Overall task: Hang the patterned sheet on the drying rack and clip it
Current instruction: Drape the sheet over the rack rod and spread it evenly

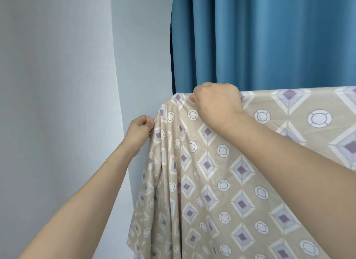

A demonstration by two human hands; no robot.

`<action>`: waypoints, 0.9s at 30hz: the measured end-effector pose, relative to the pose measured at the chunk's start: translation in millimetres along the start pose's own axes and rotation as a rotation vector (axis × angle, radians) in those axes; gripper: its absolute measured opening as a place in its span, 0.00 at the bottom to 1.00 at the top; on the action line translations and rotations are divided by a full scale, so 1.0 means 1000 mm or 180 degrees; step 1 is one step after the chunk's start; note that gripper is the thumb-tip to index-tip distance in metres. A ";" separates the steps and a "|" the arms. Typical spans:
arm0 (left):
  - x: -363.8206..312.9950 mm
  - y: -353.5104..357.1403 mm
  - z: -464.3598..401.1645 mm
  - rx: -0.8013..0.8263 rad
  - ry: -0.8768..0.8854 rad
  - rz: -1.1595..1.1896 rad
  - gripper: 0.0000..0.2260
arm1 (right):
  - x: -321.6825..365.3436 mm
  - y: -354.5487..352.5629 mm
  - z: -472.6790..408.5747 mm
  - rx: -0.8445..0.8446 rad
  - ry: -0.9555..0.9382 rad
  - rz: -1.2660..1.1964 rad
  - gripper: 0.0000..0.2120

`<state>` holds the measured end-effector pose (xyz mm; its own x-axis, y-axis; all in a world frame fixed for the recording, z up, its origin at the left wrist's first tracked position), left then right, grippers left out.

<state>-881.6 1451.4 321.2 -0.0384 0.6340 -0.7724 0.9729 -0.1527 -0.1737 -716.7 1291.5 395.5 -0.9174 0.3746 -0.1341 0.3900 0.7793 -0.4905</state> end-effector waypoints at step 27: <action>-0.027 0.027 0.013 -0.0304 0.0782 0.0093 0.10 | 0.007 -0.008 0.009 0.0044 0.0000 0.0262 0.11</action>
<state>-856.9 1420.5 329.4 0.0351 0.7973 -0.6026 0.9904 -0.1086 -0.0860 -727.0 1282.8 390.5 -0.8823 0.4371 -0.1746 0.4630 0.7389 -0.4896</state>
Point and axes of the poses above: each hand's wrist, its own z-axis away from the middle knuckle, its own y-axis out of the palm, x = y × z, the point moved 1 cm from there along -z, towards the middle knuckle, and after that the axes turned 8 degrees about y, right-handed, at the moved point
